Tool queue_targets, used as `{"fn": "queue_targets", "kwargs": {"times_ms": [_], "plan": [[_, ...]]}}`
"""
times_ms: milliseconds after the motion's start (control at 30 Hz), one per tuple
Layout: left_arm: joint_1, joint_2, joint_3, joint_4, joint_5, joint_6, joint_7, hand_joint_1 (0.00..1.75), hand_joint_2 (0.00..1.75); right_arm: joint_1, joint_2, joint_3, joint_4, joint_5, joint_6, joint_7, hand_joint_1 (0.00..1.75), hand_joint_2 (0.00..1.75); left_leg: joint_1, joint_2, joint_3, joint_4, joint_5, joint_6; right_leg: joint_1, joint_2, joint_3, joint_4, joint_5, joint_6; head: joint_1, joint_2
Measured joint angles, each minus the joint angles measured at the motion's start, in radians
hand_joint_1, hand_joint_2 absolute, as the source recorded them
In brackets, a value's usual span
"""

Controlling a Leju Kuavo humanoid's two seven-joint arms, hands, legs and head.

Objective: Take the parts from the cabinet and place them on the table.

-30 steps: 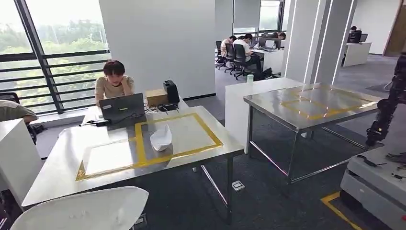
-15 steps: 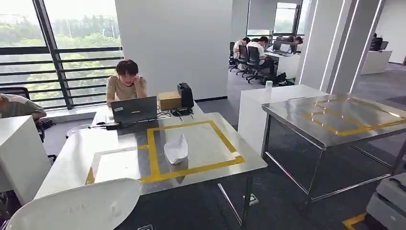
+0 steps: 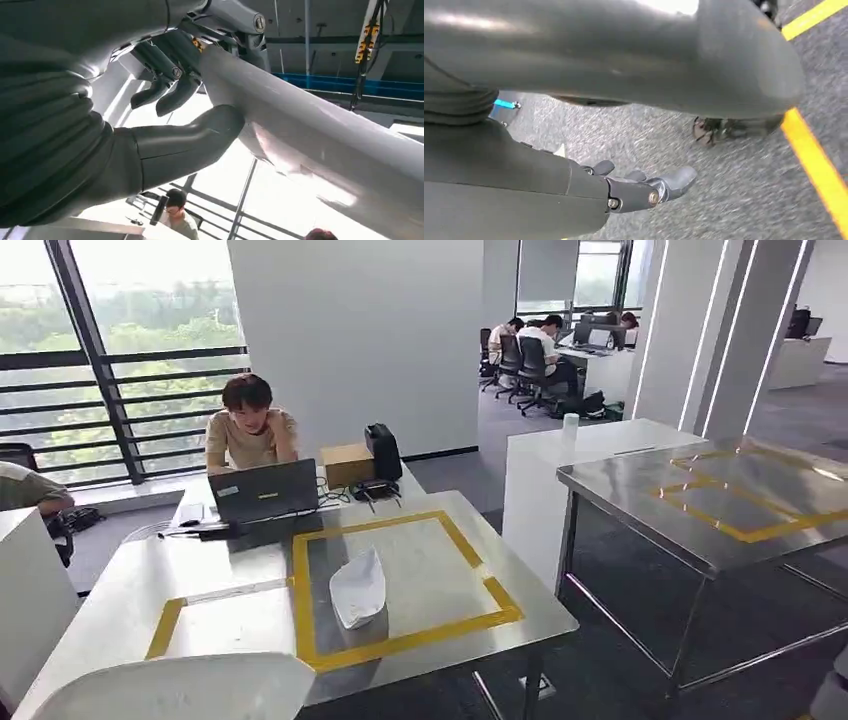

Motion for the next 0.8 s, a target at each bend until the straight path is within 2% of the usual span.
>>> {"fn": "queue_targets", "kwargs": {"times_ms": [33,67,100,133,167,200,233,267,300,333,400,433,467,500,533,567,600,633,667,700,733,767,800], "plan": [[0.002,-0.001,0.006,0.004,0.002,0.0,-0.008,1.75,1.75,0.004,0.0,0.0,0.0,0.0,0.0,0.0,0.0,0.0,0.003,0.01,-0.012,-0.068,0.18,-0.002,0.0,0.0,0.008,-0.005,-0.022,0.007,-0.001,0.0],[0.006,-0.004,0.012,0.009,0.007,0.0,-0.013,1.75,1.75,0.0,-0.002,0.0,0.001,0.0,0.0,-0.001,0.0,0.0,0.001,0.023,-0.027,-0.11,0.29,0.002,0.002,0.002,0.034,0.005,-0.044,0.012,-0.003,-0.002],[0.009,-0.006,0.019,0.01,0.009,-0.001,-0.021,1.75,1.75,-0.001,-0.002,0.0,0.0,0.0,0.002,0.001,0.0,0.0,-0.003,0.021,-0.011,-0.096,0.268,0.011,0.009,0.004,0.045,-0.011,-0.059,0.022,-0.001,-0.002],[0.013,-0.009,0.025,0.006,0.01,0.0,-0.025,1.75,1.75,-0.001,-0.002,0.0,0.0,-0.001,0.002,0.001,0.0,0.0,-0.002,0.011,-0.004,-0.102,0.258,0.024,0.007,0.001,0.076,-0.022,-0.051,0.033,-0.002,-0.002],[0.01,-0.011,0.028,0.006,0.01,0.0,-0.031,1.75,1.75,0.0,-0.002,0.0,0.0,-0.001,0.001,0.002,0.0,0.0,0.0,0.011,0.009,-0.109,0.25,0.031,0.008,-0.001,0.066,-0.005,-0.024,0.039,0.0,-0.002],[0.012,-0.013,0.034,0.003,0.01,0.0,-0.038,1.75,1.75,-0.003,-0.002,0.0,0.0,-0.002,0.001,0.003,0.0,0.0,0.0,0.003,0.032,-0.12,0.242,0.039,0.004,-0.001,0.039,0.049,0.009,0.042,0.001,-0.002],[0.015,-0.02,0.038,0.004,0.01,0.0,-0.042,1.75,1.75,-0.003,-0.002,0.0,0.0,-0.003,0.001,0.0,0.0,0.0,-0.001,0.003,0.058,-0.13,0.227,0.048,0.002,-0.003,-0.011,0.135,0.054,0.043,0.002,-0.002],[0.015,-0.024,0.041,0.005,0.01,0.0,-0.048,1.75,1.75,-0.004,-0.002,0.0,0.0,-0.005,0.001,-0.002,0.0,0.0,-0.003,0.002,0.081,-0.138,0.213,0.053,0.003,-0.003,-0.063,0.206,0.072,0.042,0.002,-0.002],[0.013,-0.029,0.042,0.007,0.01,0.0,-0.049,1.75,1.75,-0.004,-0.001,0.0,0.0,-0.007,0.002,-0.004,0.0,0.0,-0.004,0.001,0.105,-0.145,0.198,0.057,0.005,-0.003,-0.115,0.26,0.057,0.042,0.003,-0.002],[0.011,-0.034,0.043,0.01,0.006,0.0,-0.042,1.75,1.75,-0.004,0.0,0.001,0.0,-0.008,0.002,-0.006,0.0,0.0,-0.006,-0.002,0.134,-0.153,0.178,0.059,0.008,-0.003,-0.169,0.29,0.006,0.042,0.003,-0.002],[0.002,-0.037,0.044,0.02,-0.004,0.0,-0.007,1.75,1.75,0.0,0.002,0.002,0.0,-0.009,0.002,-0.008,0.0,0.0,-0.011,-0.01,0.195,-0.168,0.141,0.064,0.009,-0.004,-0.242,0.284,-0.107,0.042,0.003,-0.002],[-0.004,-0.037,0.044,0.028,-0.01,0.0,0.013,1.75,1.75,0.002,0.003,0.002,0.0,-0.01,0.002,-0.009,0.0,0.0,-0.014,-0.014,0.231,-0.175,0.12,0.064,0.01,-0.003,-0.271,0.254,-0.138,0.038,0.003,-0.002],[-0.008,-0.037,0.043,0.034,-0.015,0.0,0.038,1.75,1.75,0.003,0.004,0.002,0.0,-0.01,0.002,-0.013,0.0,0.0,-0.018,-0.016,0.262,-0.18,0.1,0.064,0.011,-0.003,-0.289,0.21,-0.127,0.032,0.003,-0.002],[-0.015,-0.036,0.042,0.042,-0.018,0.0,0.063,1.75,1.75,0.003,0.006,0.002,0.0,-0.01,0.002,-0.017,0.0,0.0,-0.021,-0.016,0.29,-0.185,0.079,0.064,0.015,-0.003,-0.301,0.152,-0.059,0.024,0.003,-0.002],[-0.024,-0.035,0.039,0.055,-0.019,-0.001,0.094,1.75,1.75,0.005,0.006,0.002,0.0,-0.01,0.002,-0.021,0.0,0.0,-0.022,-0.015,0.311,-0.189,0.056,0.064,0.019,-0.003,-0.308,0.083,0.08,0.012,0.003,-0.002],[-0.037,-0.034,0.032,0.073,-0.018,-0.004,0.117,1.75,1.75,0.011,0.004,0.002,0.0,-0.01,0.002,-0.023,0.0,0.0,-0.025,-0.018,0.33,-0.183,0.032,0.06,0.03,-0.003,-0.323,0.008,0.246,0.006,0.0,-0.003],[-0.048,-0.03,0.027,0.09,-0.015,-0.015,0.136,1.75,1.75,0.007,0.006,0.003,0.0,-0.01,0.002,-0.023,0.0,0.0,-0.025,-0.031,0.348,-0.19,0.01,0.052,0.036,0.0,-0.307,0.017,0.252,0.006,0.002,-0.003],[-0.054,-0.029,0.022,0.096,-0.003,-0.032,0.155,1.75,1.75,0.006,0.006,0.003,0.0,-0.01,0.002,-0.024,0.0,0.0,-0.018,-0.028,0.374,-0.201,-0.003,0.049,0.042,0.003,-0.297,0.018,0.24,0.006,0.0,-0.003],[-0.061,-0.028,0.02,0.104,0.013,-0.051,0.172,1.75,1.75,0.004,0.006,0.004,0.0,-0.011,0.002,-0.024,0.0,0.0,-0.015,-0.03,0.383,-0.179,0.024,0.04,0.043,0.005,-0.279,0.01,0.227,0.0,0.001,-0.003],[-0.075,-0.026,0.019,0.117,0.029,-0.071,0.184,1.75,1.75,-0.003,0.006,0.004,0.0,-0.01,0.002,-0.024,0.0,0.0,-0.012,-0.031,0.365,-0.137,0.048,0.035,0.042,0.003,-0.254,0.006,0.217,-0.008,0.002,-0.003],[-0.087,-0.025,0.015,0.136,0.045,-0.095,0.195,1.75,1.75,-0.004,0.008,0.004,0.0,-0.01,0.002,-0.024,0.0,0.0,-0.01,-0.02,0.333,-0.068,0.076,0.032,0.04,0.002,-0.238,0.001,0.213,-0.017,0.003,-0.003],[-0.101,-0.024,0.014,0.151,0.083,-0.136,0.211,1.75,1.75,-0.007,0.006,0.004,0.0,-0.01,0.002,-0.024,0.0,0.0,-0.011,-0.011,0.288,0.008,0.095,0.026,0.038,0.002,-0.22,-0.002,0.2,-0.026,0.001,-0.003],[-0.12,-0.021,0.013,0.17,0.131,-0.193,0.224,1.75,1.75,-0.011,0.006,0.004,0.0,-0.01,-0.001,-0.026,0.0,0.0,-0.01,-0.008,0.241,0.059,0.079,0.02,0.036,0.002,-0.206,-0.006,0.188,-0.032,0.0,-0.003]]}}
